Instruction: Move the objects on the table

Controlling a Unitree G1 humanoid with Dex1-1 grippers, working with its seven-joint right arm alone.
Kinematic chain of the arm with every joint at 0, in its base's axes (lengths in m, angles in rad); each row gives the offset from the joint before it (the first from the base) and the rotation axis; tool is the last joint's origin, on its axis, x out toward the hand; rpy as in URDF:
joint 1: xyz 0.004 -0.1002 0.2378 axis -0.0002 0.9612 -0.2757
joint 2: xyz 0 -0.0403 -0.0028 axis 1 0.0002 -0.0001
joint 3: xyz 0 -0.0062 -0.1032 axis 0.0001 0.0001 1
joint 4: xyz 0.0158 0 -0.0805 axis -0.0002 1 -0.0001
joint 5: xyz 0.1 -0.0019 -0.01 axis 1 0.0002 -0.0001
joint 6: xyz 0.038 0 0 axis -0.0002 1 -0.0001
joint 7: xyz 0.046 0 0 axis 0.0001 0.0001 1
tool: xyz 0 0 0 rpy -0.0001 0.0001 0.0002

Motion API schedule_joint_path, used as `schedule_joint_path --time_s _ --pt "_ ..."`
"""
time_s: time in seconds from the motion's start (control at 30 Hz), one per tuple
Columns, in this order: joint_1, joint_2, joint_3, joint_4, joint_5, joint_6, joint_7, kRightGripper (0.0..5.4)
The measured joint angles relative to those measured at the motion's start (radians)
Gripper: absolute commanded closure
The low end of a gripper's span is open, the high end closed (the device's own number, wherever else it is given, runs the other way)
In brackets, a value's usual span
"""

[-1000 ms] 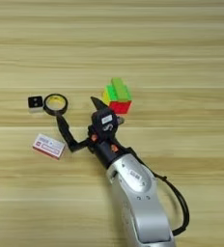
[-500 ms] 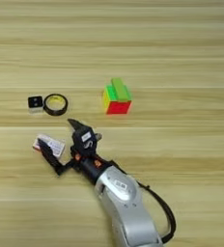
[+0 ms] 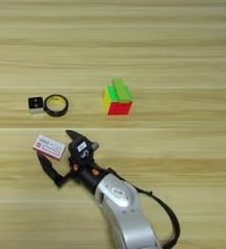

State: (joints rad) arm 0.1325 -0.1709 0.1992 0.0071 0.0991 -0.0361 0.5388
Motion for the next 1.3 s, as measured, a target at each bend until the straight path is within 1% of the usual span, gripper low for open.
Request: schedule_joint_path --time_s 0.23,0.37,0.47,0.7,1.3 --pt "0.0 -0.001 0.0 0.001 -0.023 0.0 -0.011 0.03" --pt "0.0 -0.002 -0.003 0.001 -0.034 0.004 -0.028 0.45" --pt "0.0 -0.005 -0.003 0.001 -0.037 0.006 -0.029 0.72" --pt "0.0 -0.009 -0.002 0.006 -0.038 0.024 -0.029 1.56" --pt "-0.02 -0.007 -0.002 0.029 -0.049 0.018 -0.031 3.31"
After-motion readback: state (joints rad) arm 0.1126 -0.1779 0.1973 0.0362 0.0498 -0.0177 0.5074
